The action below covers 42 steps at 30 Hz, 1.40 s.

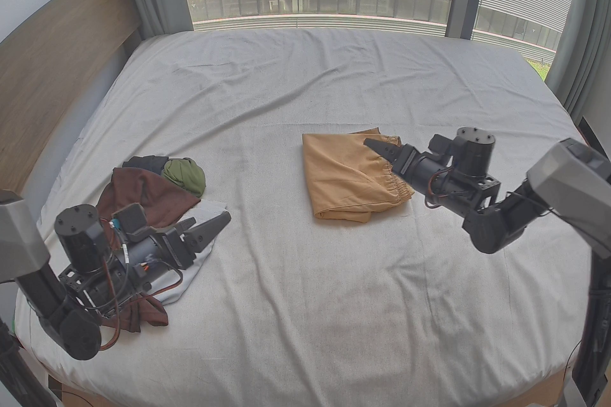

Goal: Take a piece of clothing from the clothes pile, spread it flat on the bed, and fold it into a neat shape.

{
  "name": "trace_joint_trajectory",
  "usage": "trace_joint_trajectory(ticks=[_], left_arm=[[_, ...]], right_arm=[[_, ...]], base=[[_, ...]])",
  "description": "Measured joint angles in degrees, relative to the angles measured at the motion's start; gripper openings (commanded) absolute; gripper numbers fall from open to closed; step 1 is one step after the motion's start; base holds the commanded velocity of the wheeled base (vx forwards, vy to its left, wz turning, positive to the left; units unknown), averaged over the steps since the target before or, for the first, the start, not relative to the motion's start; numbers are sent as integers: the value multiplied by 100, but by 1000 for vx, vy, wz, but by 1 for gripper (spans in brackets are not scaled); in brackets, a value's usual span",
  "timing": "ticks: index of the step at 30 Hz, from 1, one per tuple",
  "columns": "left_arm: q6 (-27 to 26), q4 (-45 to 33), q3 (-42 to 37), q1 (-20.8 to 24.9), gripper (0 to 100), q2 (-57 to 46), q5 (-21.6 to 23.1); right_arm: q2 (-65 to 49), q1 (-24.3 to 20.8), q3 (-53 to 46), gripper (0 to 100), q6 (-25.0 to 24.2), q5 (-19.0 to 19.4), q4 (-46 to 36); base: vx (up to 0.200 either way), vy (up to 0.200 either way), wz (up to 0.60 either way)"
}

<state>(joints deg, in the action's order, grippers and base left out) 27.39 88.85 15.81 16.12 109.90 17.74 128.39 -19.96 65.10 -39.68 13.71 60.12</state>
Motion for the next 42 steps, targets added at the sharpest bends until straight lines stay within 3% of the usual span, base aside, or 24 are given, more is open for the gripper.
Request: trace_joint_trajectory(ticks=[10, 19, 23, 34, 42], left_arm=[[126, -46, -758, 80, 100, -1993, 221], [176, -607, -1290, 108, 100, -3711, 251], [183, -1566, -1408, 107, 100, -4601, 156], [176, -5244, -1320, 80, 100, -7420, 32], [165, -6413, -1161, -166, 100, -8826, 10]], right_arm=[[-2695, -52, -2406, 100, 823, -1, 268], [-5240, 380, -3996, 100, 1607, 0, -2], [-6454, 590, -4431, 100, 1804, 7, -568], [-9248, 1497, -5433, 100, 2075, 68, -2047], [-11086, 1825, -6055, 100, 2266, 104, -4348]], base=[[0, 0, 0], [0, 0, 0], [0, 0, 0], [0, 0, 0], [0, 0, 0]])
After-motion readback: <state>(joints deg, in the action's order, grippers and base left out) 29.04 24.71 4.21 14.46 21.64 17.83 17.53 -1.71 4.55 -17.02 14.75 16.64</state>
